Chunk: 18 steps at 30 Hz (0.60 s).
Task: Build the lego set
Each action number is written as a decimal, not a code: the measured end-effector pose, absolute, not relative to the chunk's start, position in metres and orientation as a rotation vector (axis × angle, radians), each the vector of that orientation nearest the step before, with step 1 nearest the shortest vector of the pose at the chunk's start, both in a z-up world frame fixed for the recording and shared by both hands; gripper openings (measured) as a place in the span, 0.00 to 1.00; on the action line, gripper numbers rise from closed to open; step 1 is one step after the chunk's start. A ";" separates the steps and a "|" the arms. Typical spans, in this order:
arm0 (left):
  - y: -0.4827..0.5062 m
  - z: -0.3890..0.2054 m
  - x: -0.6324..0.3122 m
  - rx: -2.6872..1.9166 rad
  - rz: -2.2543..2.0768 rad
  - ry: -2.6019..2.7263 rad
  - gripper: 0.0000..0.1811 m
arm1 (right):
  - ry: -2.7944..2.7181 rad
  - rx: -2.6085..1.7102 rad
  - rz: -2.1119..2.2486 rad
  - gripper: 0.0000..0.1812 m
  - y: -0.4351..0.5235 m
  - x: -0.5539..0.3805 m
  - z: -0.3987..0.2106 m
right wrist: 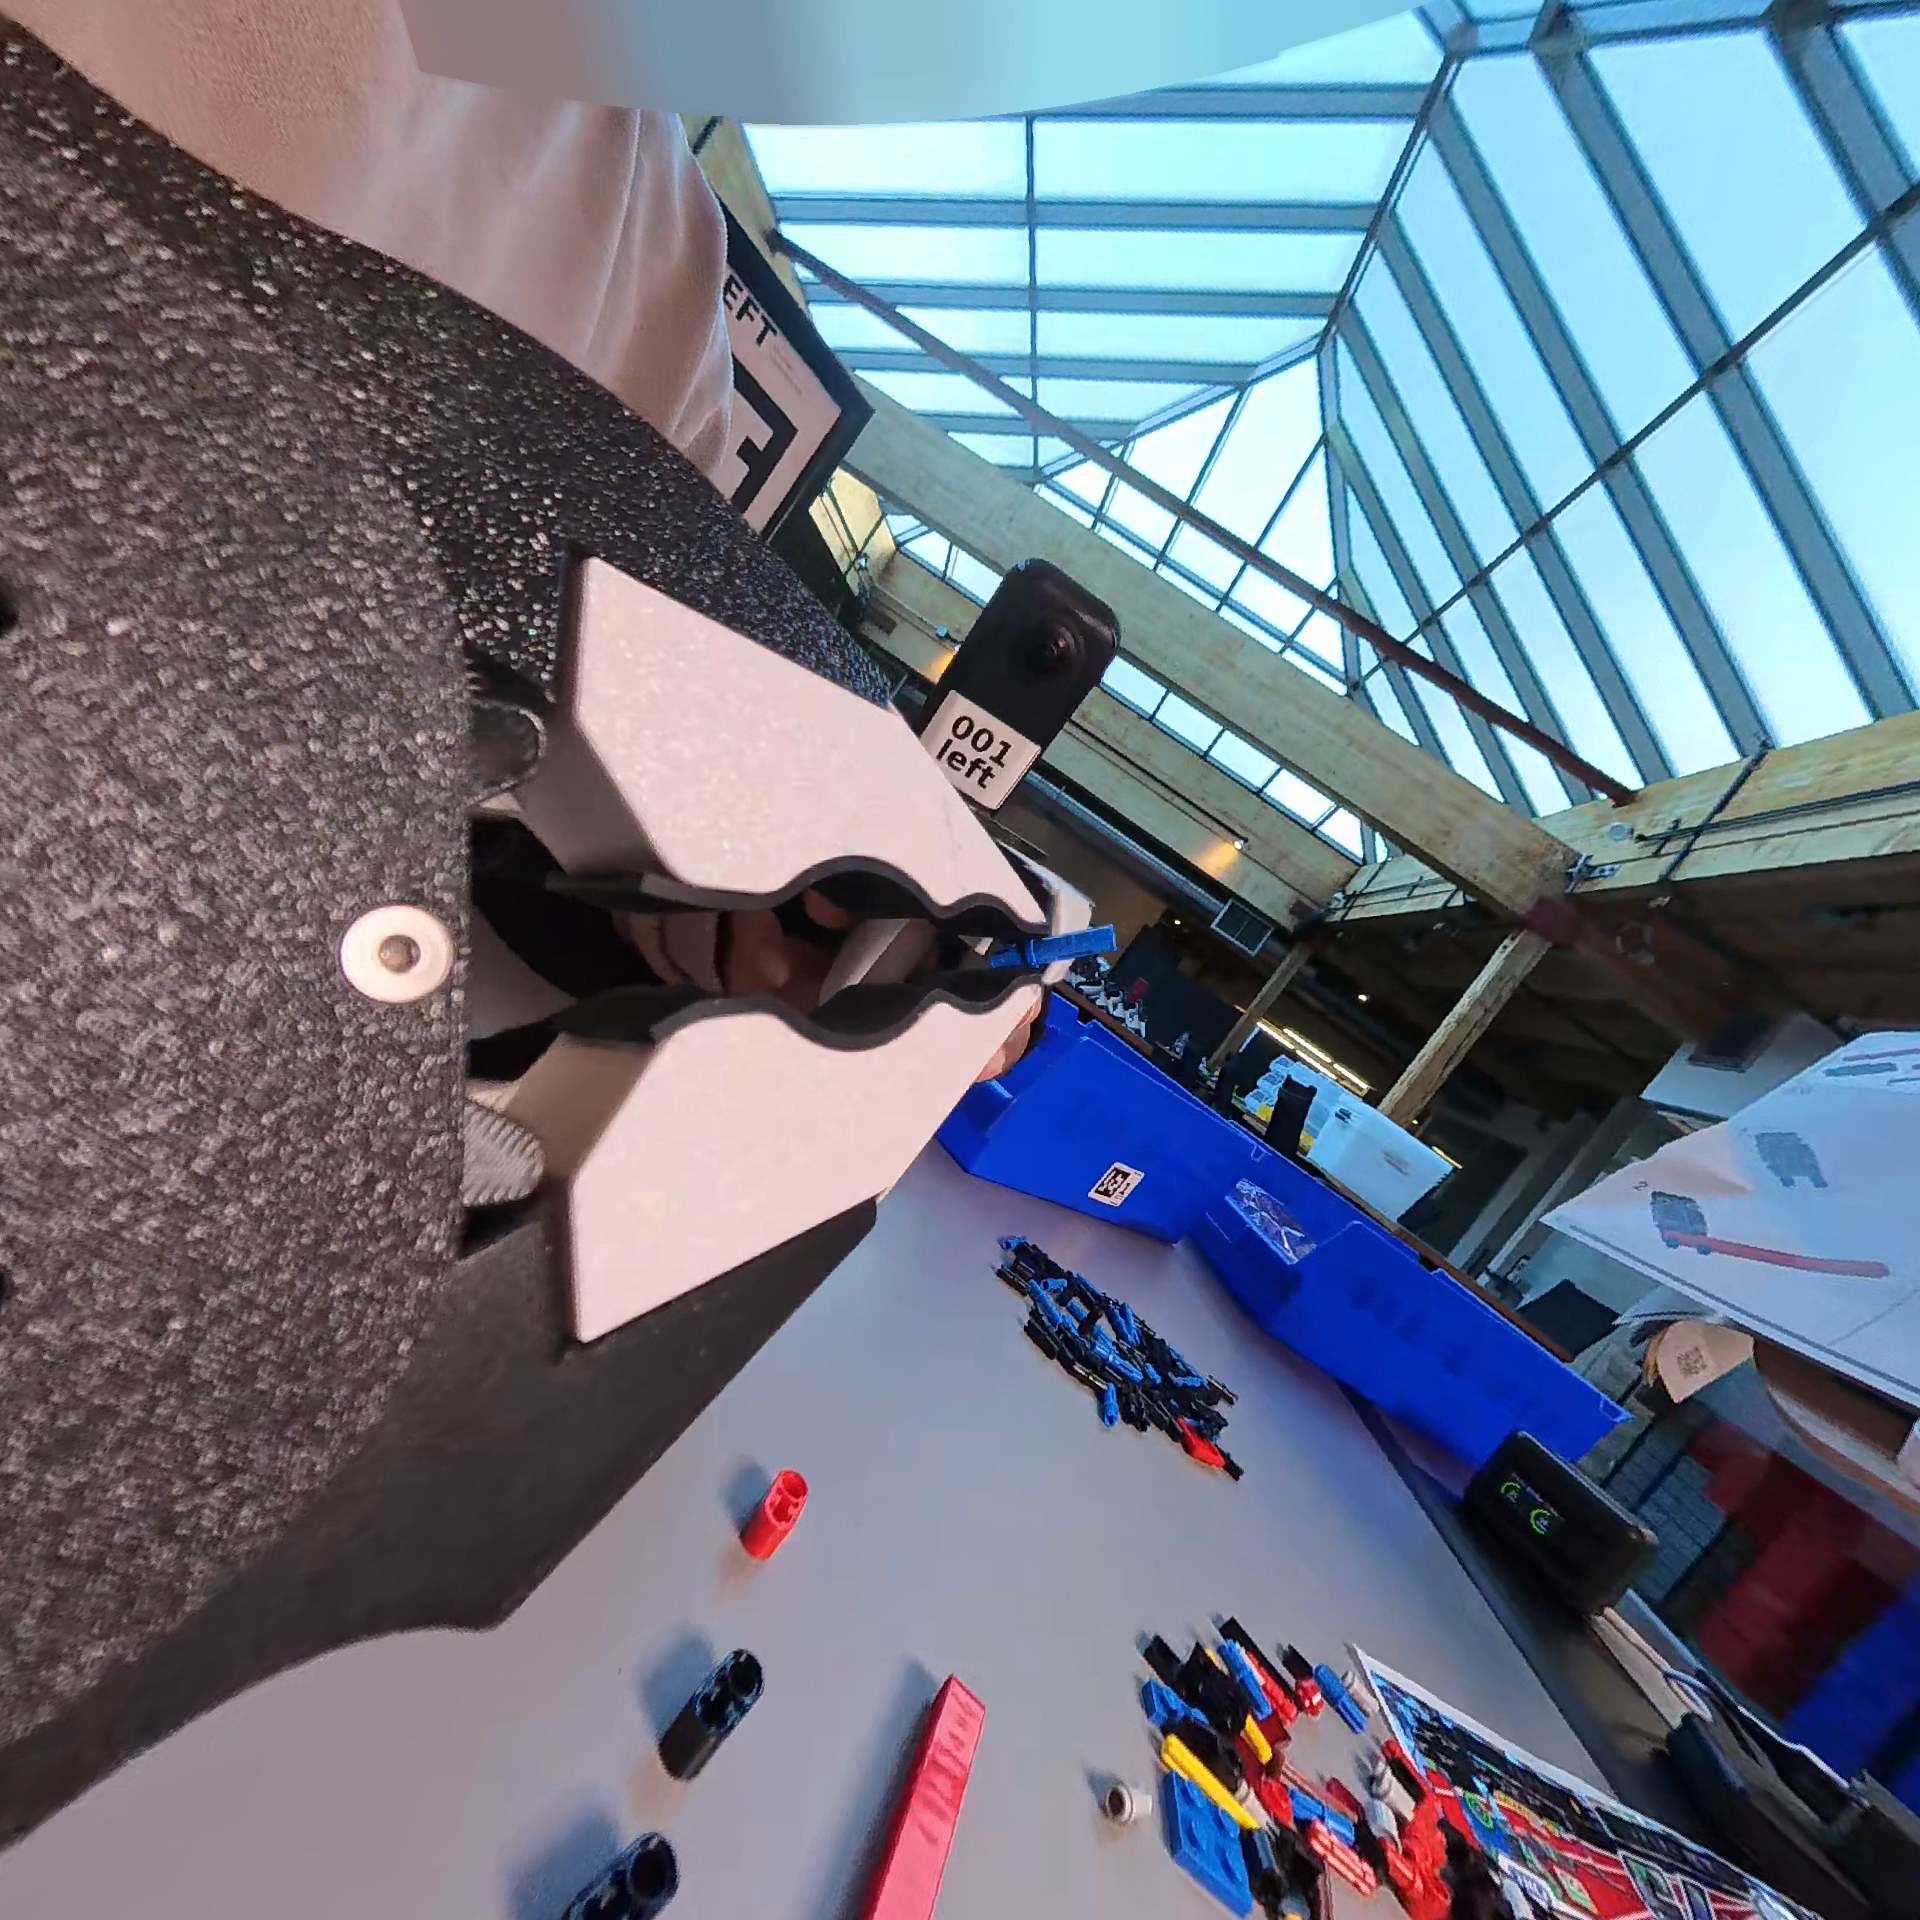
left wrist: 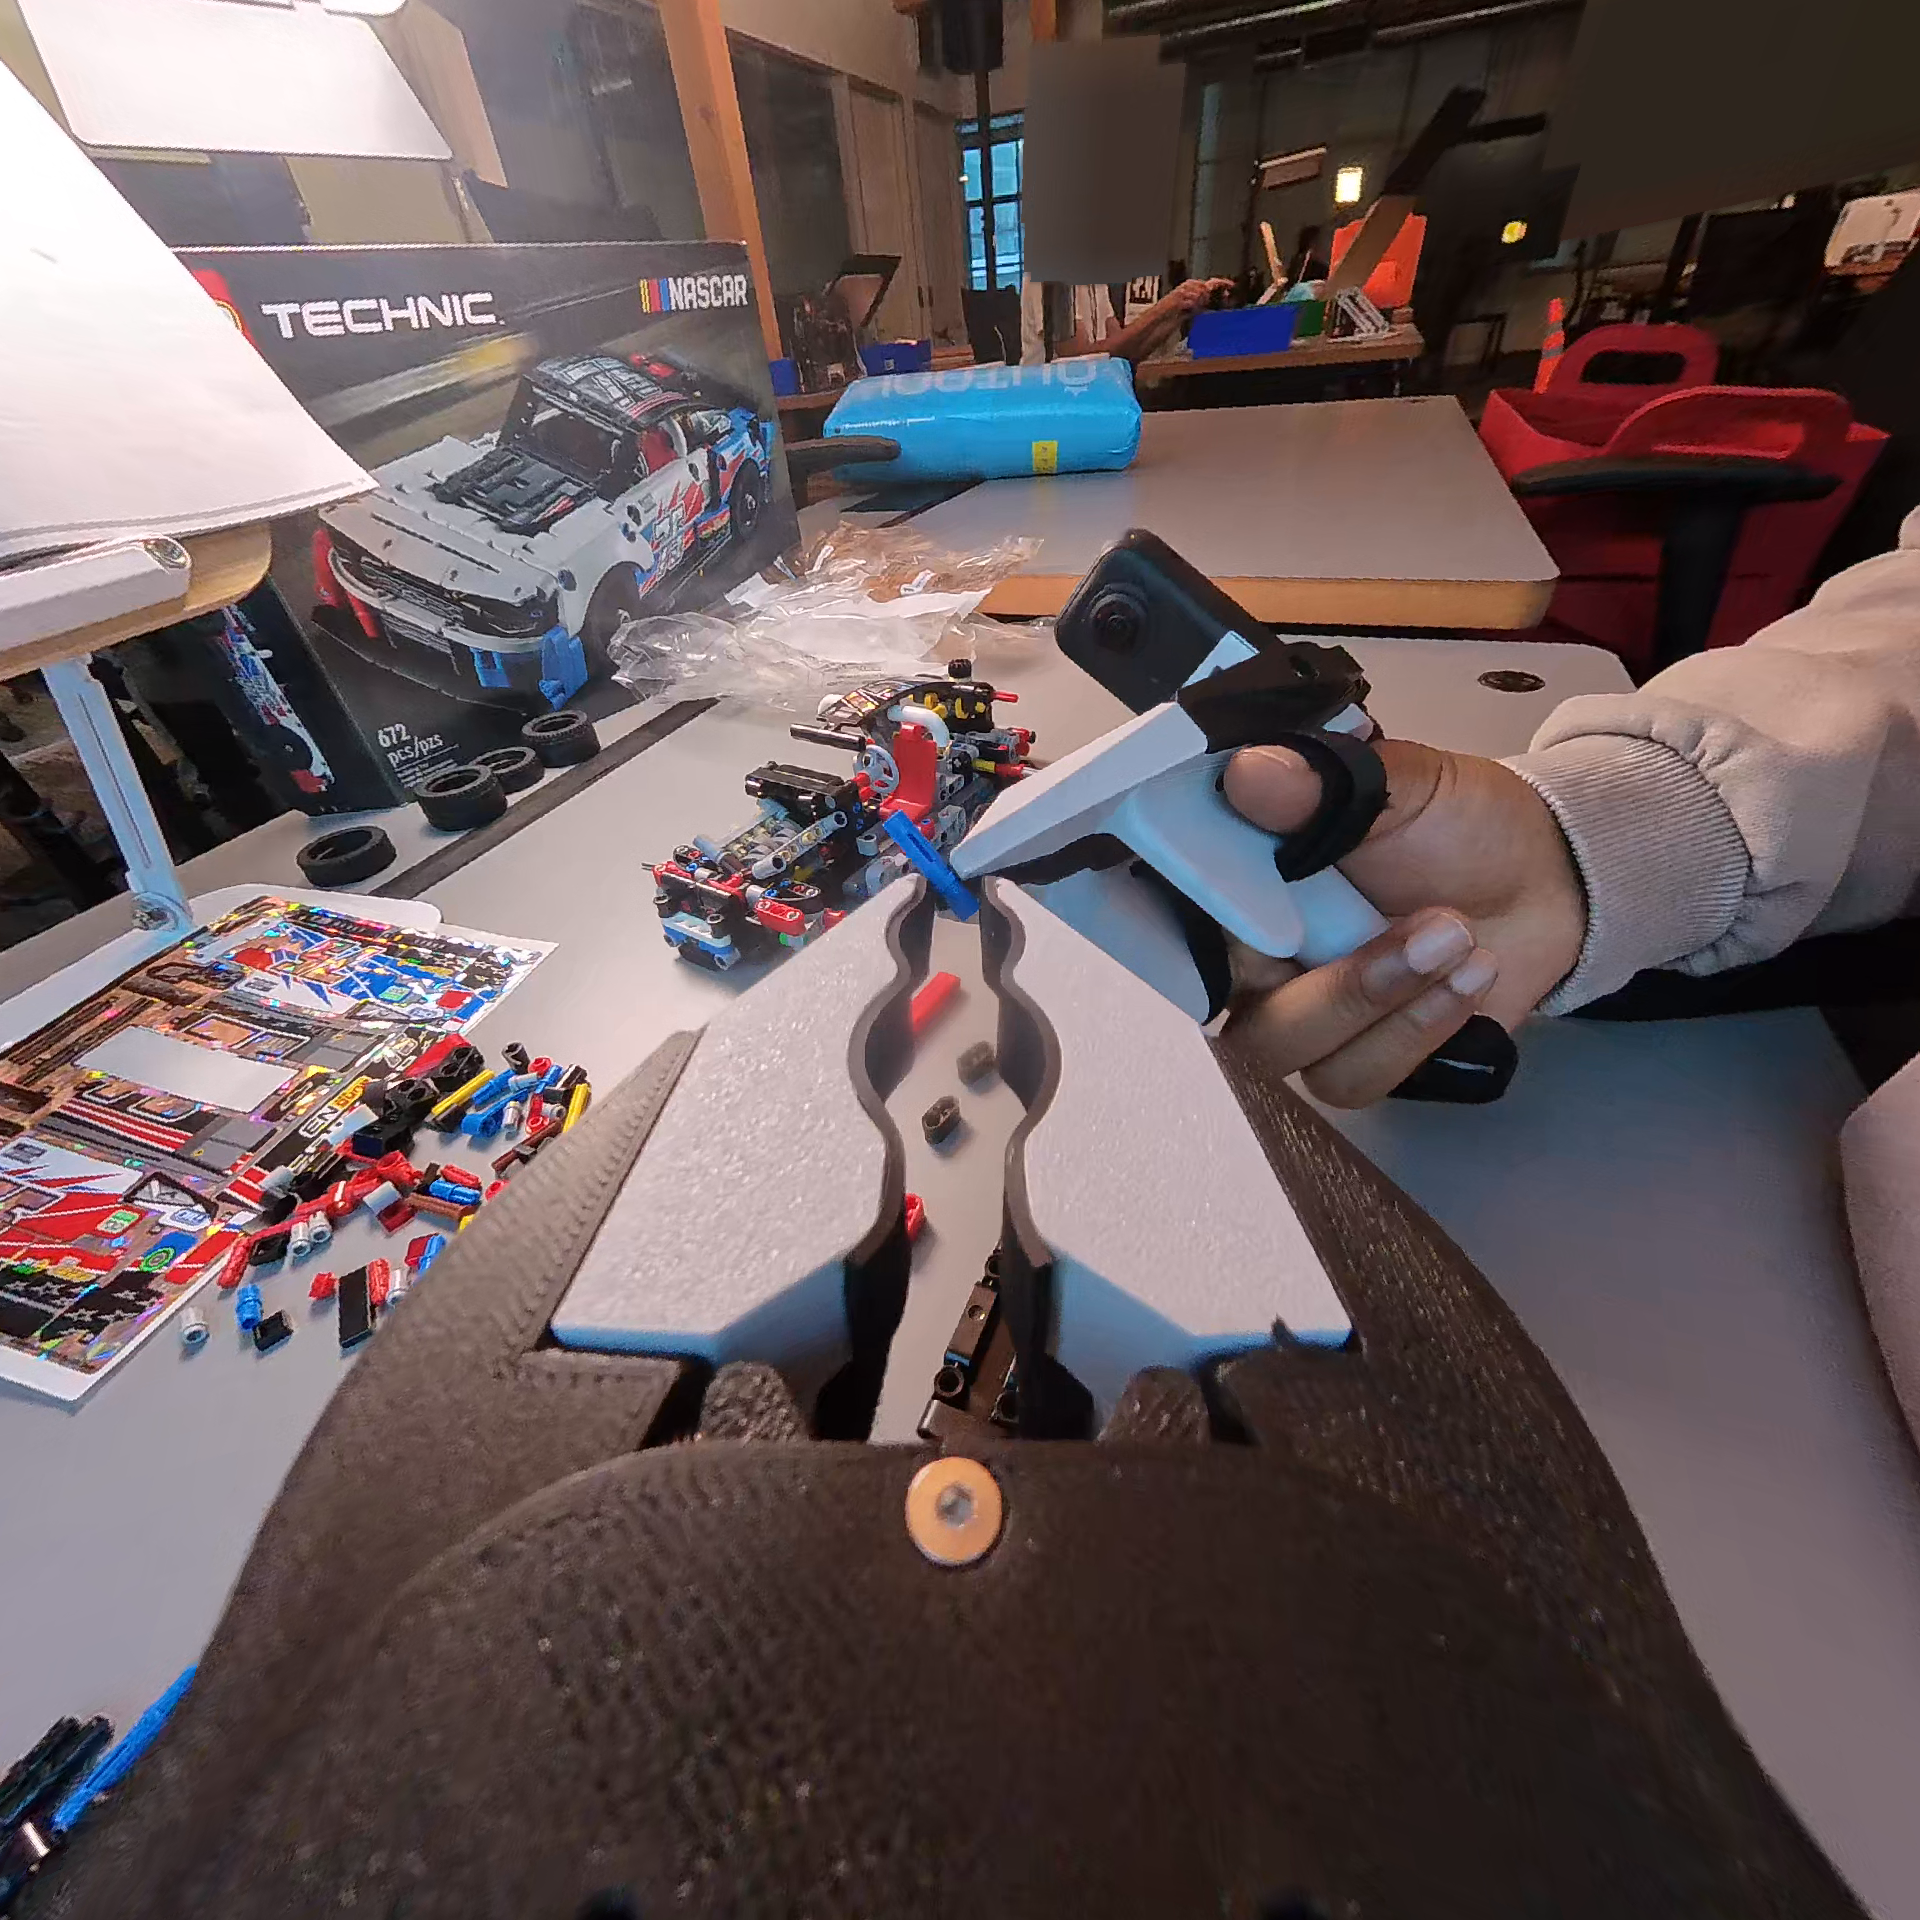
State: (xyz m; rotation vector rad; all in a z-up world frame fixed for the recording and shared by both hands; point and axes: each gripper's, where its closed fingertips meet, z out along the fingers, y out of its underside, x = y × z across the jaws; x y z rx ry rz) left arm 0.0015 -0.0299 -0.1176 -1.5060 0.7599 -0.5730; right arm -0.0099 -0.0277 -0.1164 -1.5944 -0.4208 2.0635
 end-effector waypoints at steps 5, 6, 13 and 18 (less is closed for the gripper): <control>-0.034 -0.123 -0.001 -1.536 -0.583 0.823 0.01 | -0.562 -1.615 1.956 0.01 -0.031 -0.009 -0.121; -0.035 -0.124 -0.002 -1.548 -0.589 0.841 0.01 | -0.612 -1.621 1.920 0.00 -0.033 -0.009 -0.123; -0.043 -0.141 -0.002 -1.602 -0.596 0.995 0.01 | -0.977 -1.599 1.683 0.07 -0.040 -0.005 -0.132; -0.049 -0.156 -0.001 -1.626 -0.566 1.103 0.01 | -1.255 -1.555 1.384 0.07 -0.042 0.000 -0.149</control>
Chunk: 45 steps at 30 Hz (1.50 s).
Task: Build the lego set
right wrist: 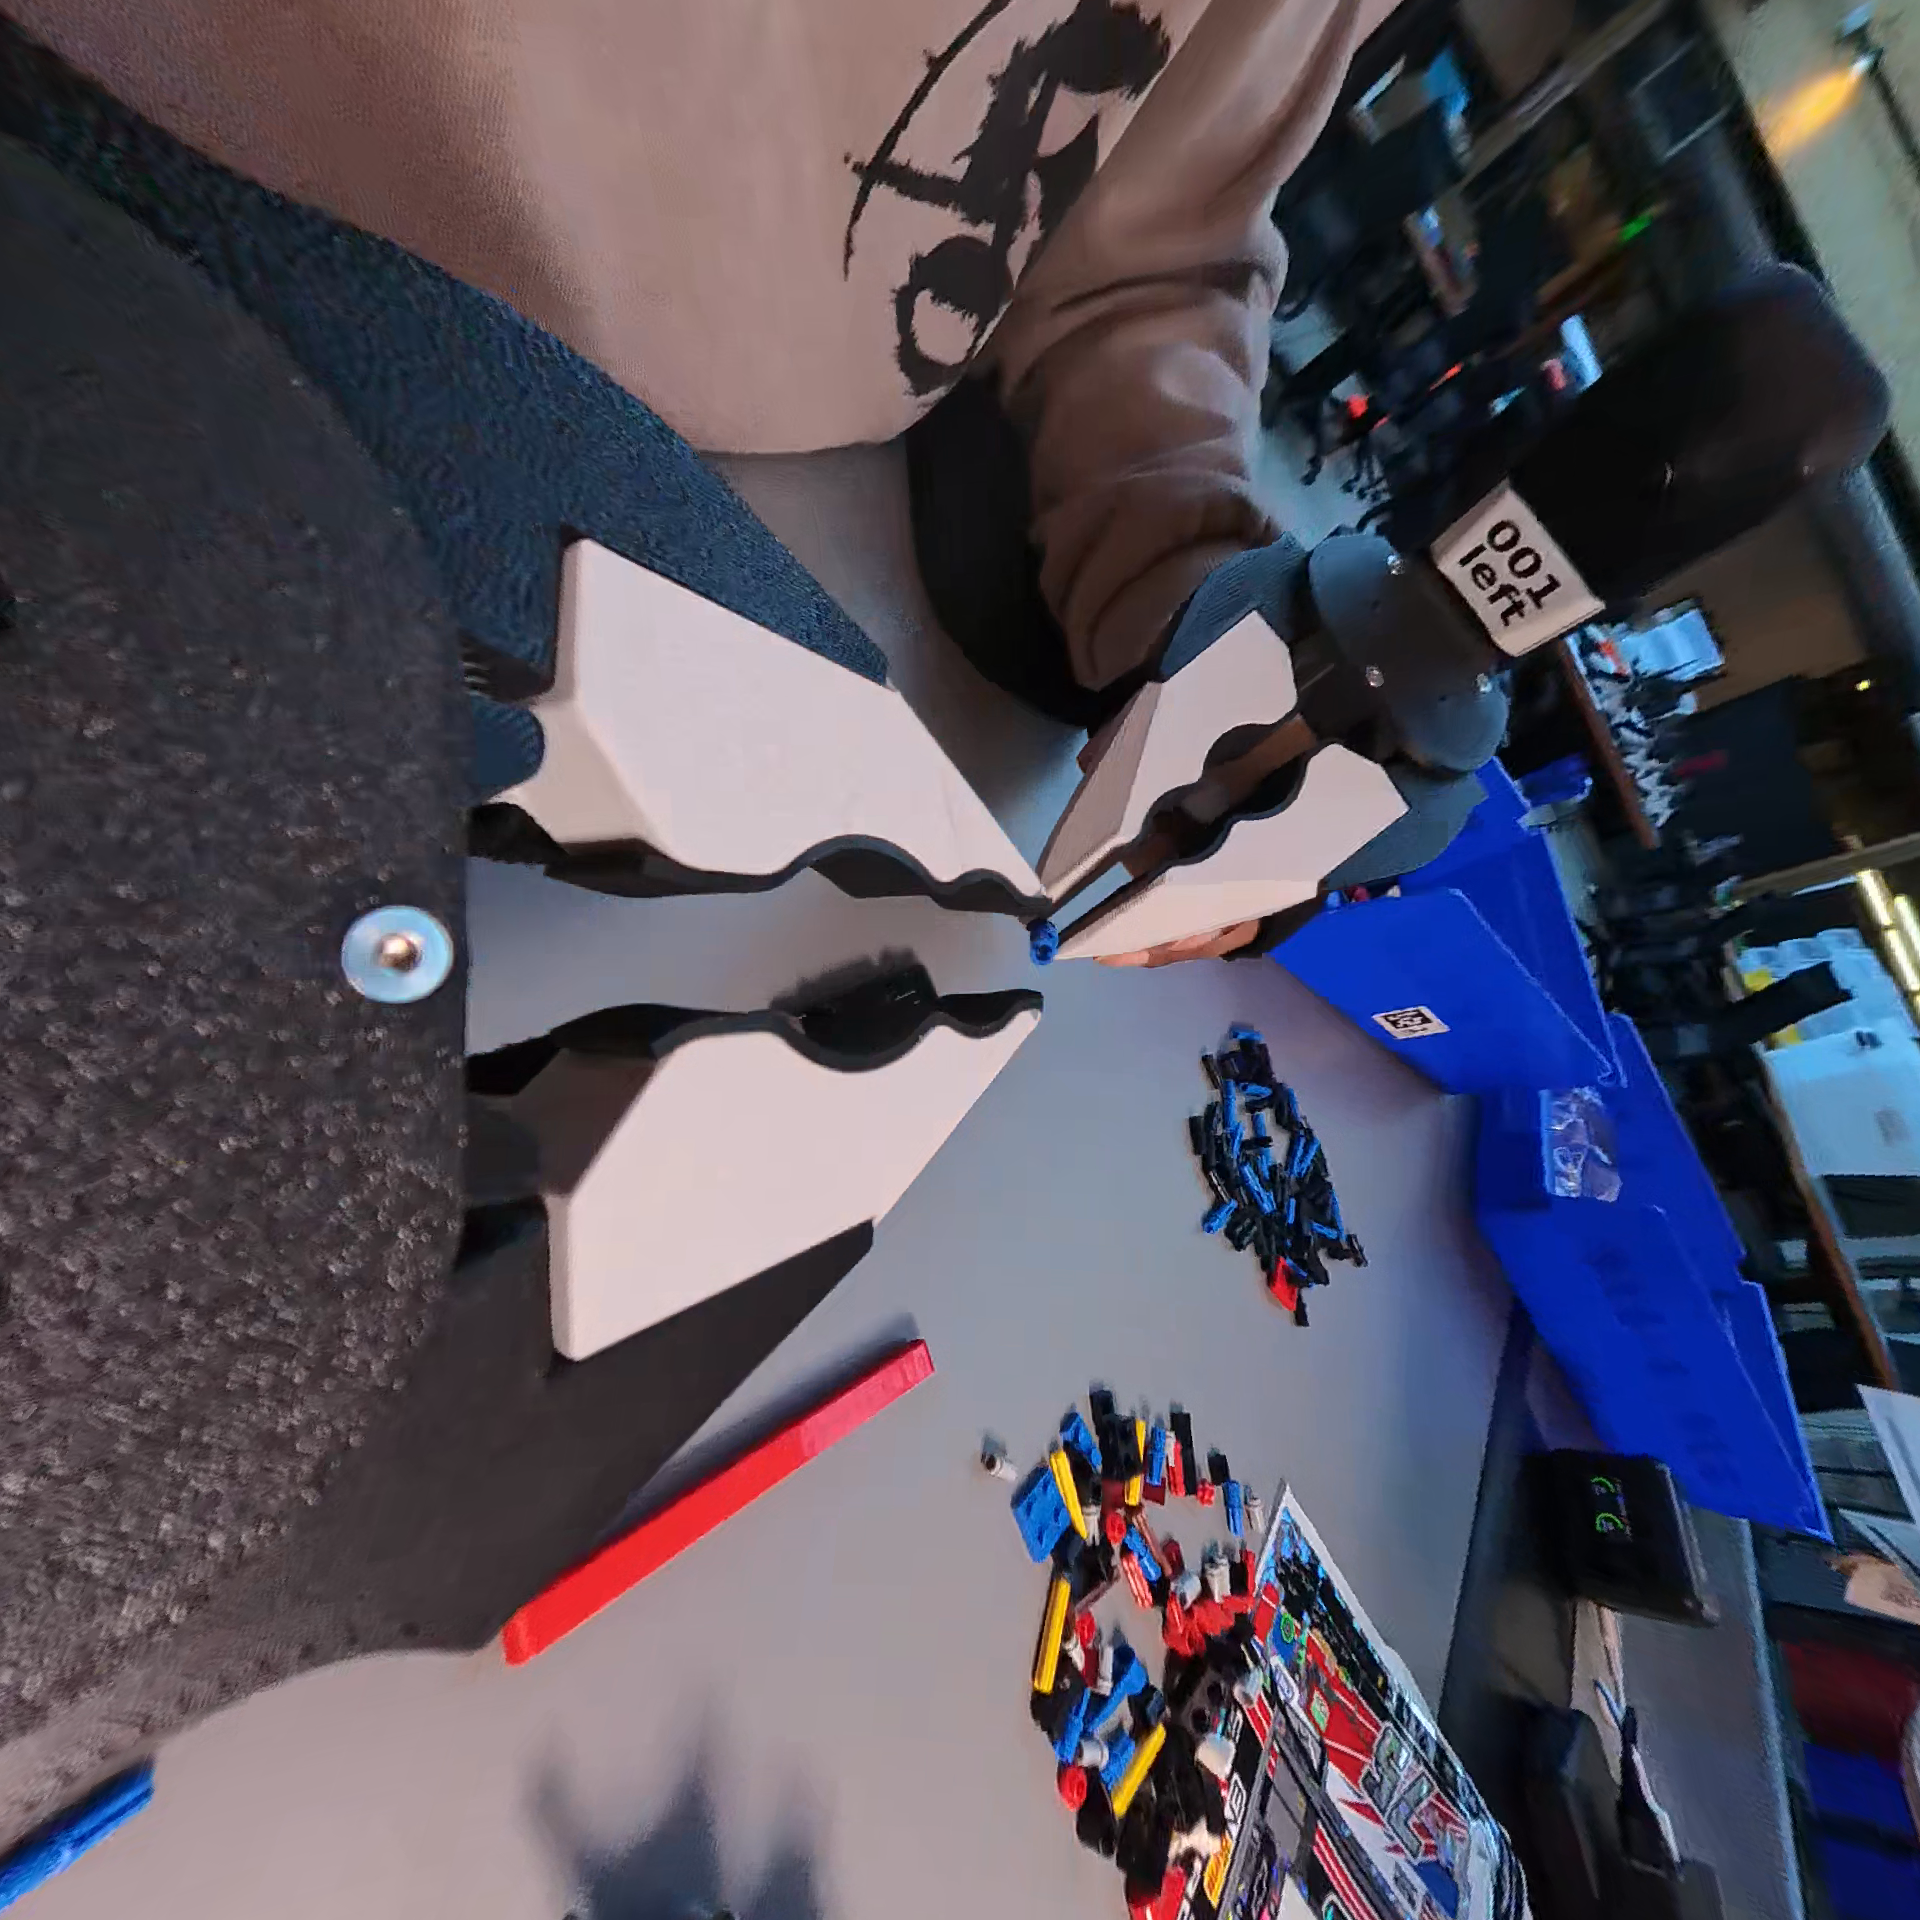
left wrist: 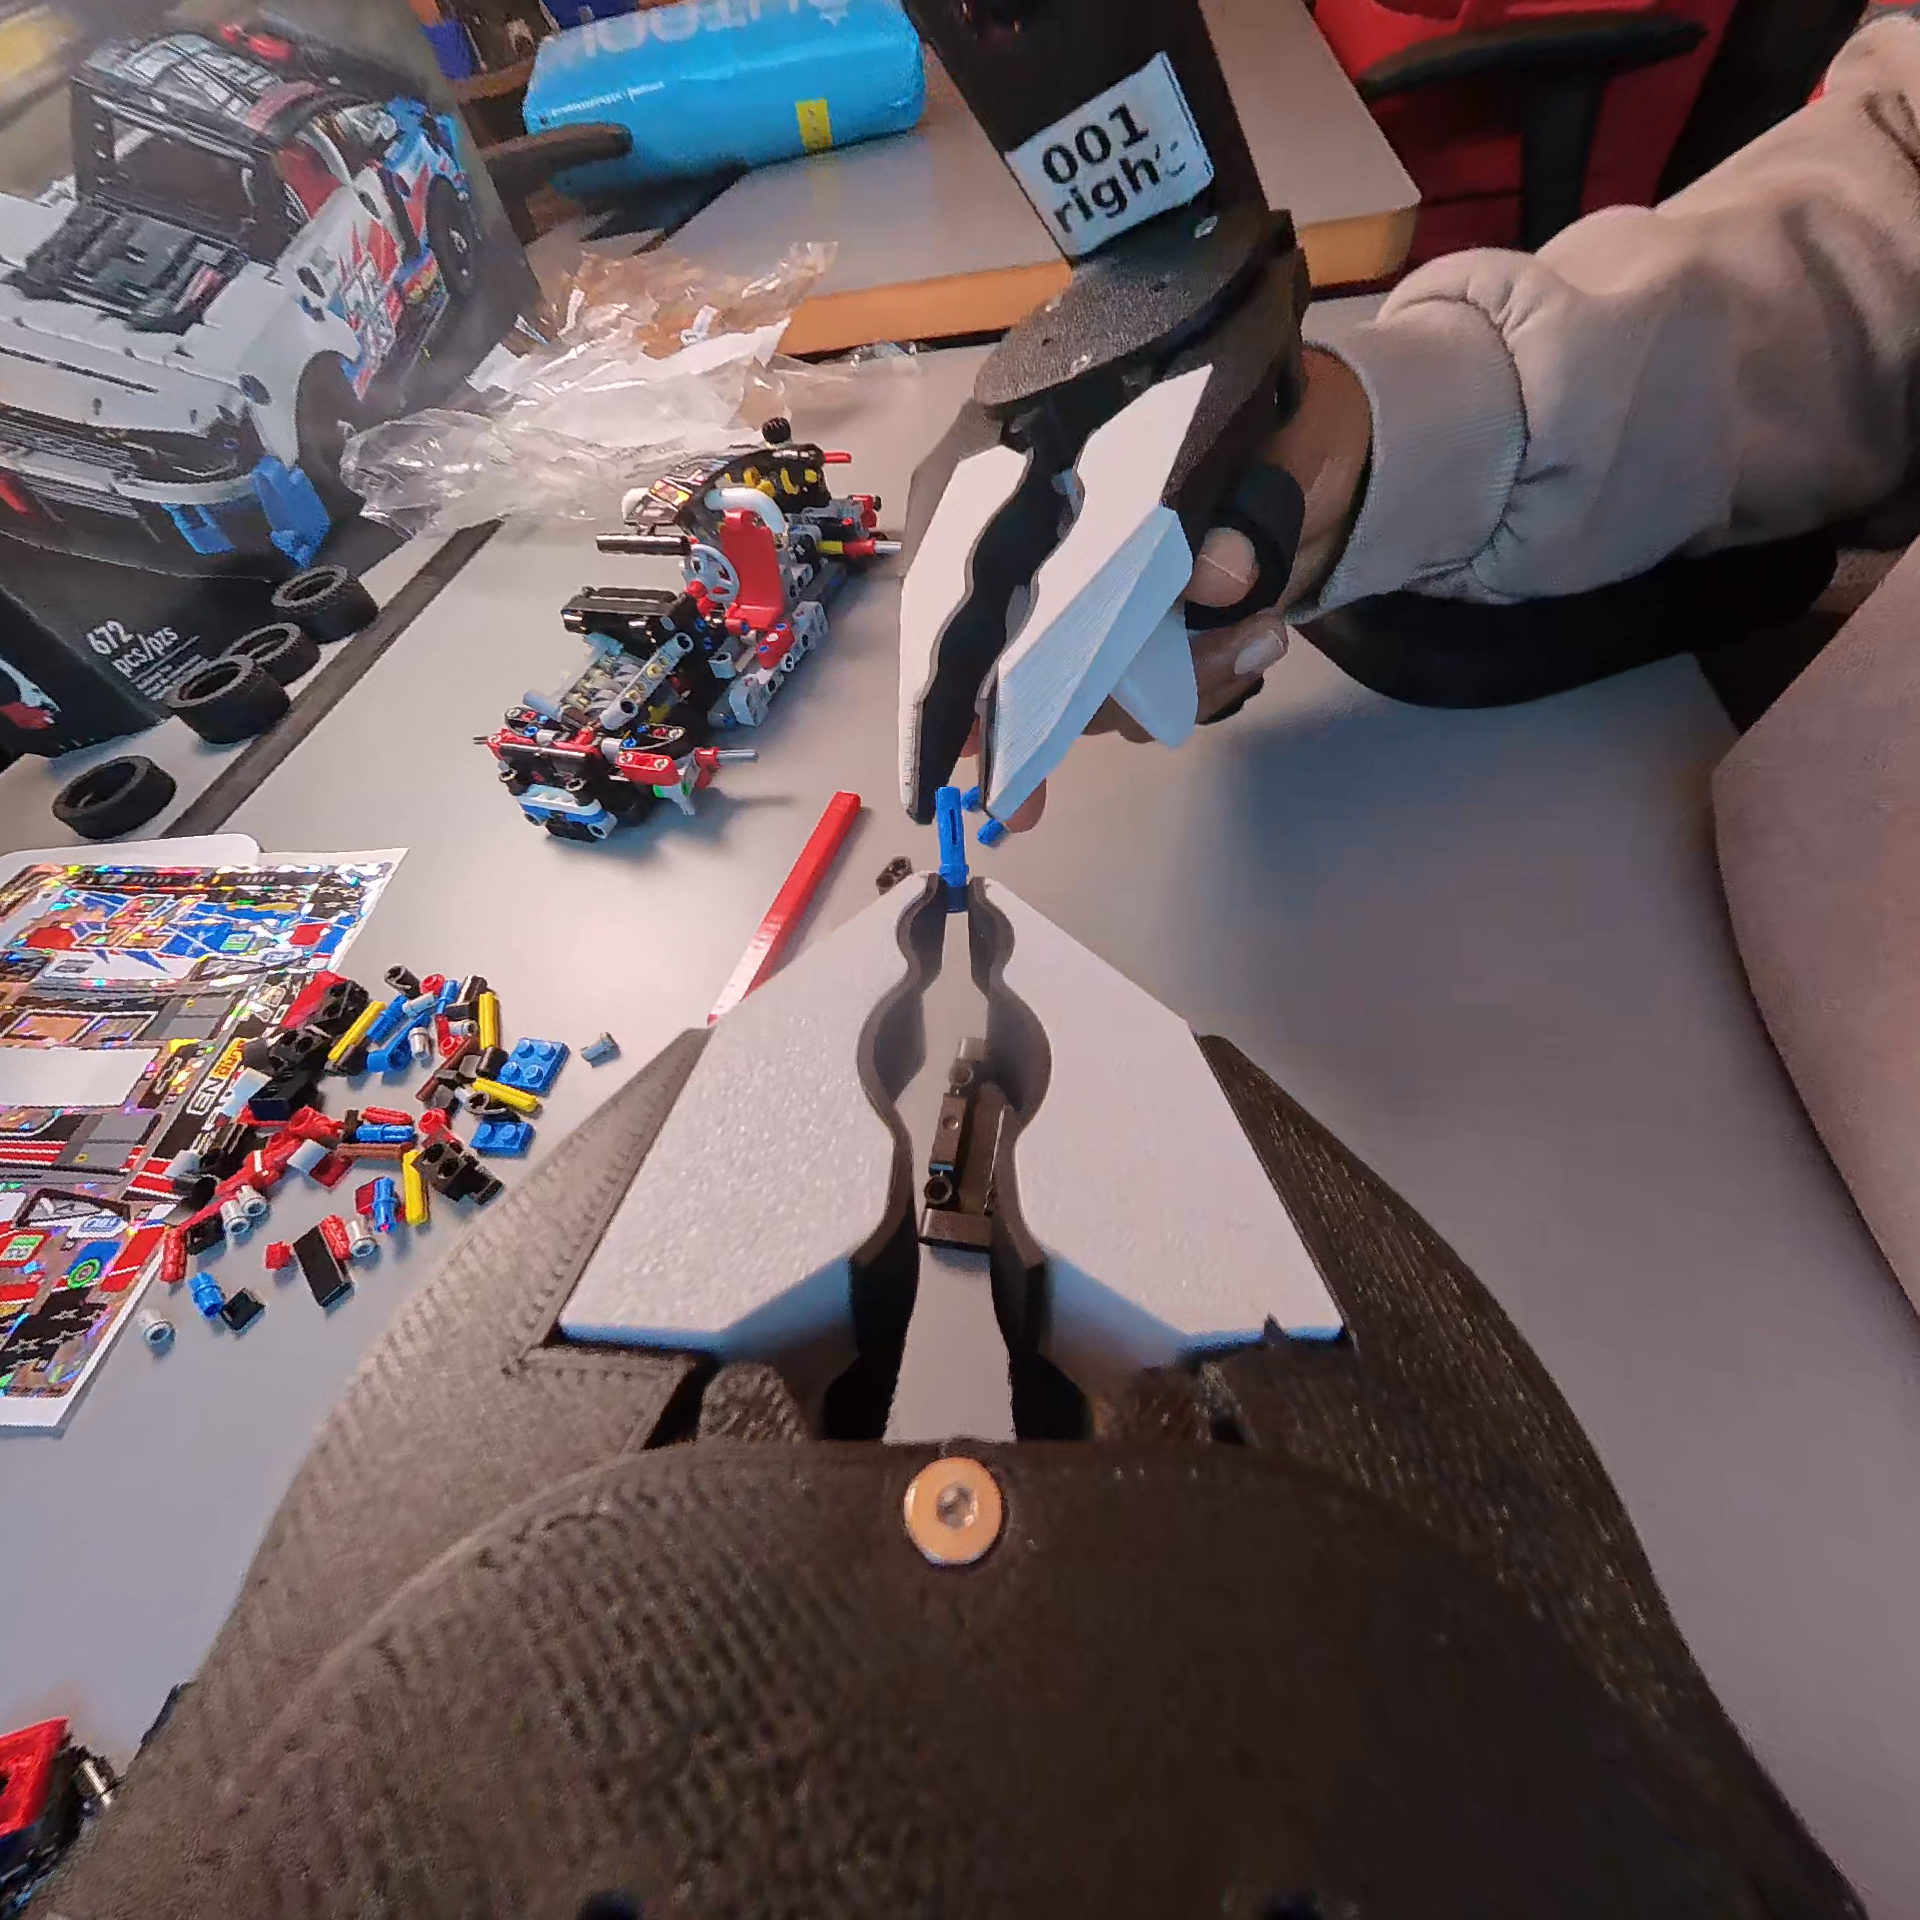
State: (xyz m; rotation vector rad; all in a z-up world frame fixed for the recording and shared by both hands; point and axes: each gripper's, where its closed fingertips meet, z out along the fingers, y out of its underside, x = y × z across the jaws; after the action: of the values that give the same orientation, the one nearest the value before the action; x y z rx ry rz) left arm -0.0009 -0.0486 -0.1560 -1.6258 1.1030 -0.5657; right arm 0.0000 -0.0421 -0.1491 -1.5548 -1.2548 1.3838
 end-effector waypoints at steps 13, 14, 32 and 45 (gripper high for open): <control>-0.041 -0.176 -0.015 -1.747 -0.615 1.067 0.18 | -1.215 -1.572 1.373 0.01 -0.035 0.000 -0.149; -0.041 -0.187 -0.020 -1.807 -0.623 1.083 0.21 | -1.199 -1.574 1.368 0.01 -0.030 0.003 -0.146; -0.054 -0.220 -0.005 -1.875 -0.697 1.233 0.12 | -1.193 -1.514 1.344 0.01 -0.024 0.023 -0.132; -0.073 -0.138 0.003 -1.496 -1.150 0.998 0.12 | -1.232 -1.321 1.442 0.01 -0.054 0.019 -0.108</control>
State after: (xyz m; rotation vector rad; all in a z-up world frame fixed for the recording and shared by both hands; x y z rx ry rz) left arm 0.0032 -0.0734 -0.1376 -1.4960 0.9980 -1.1498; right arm 0.0191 -0.0536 -0.1076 -1.3208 -1.2323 1.4417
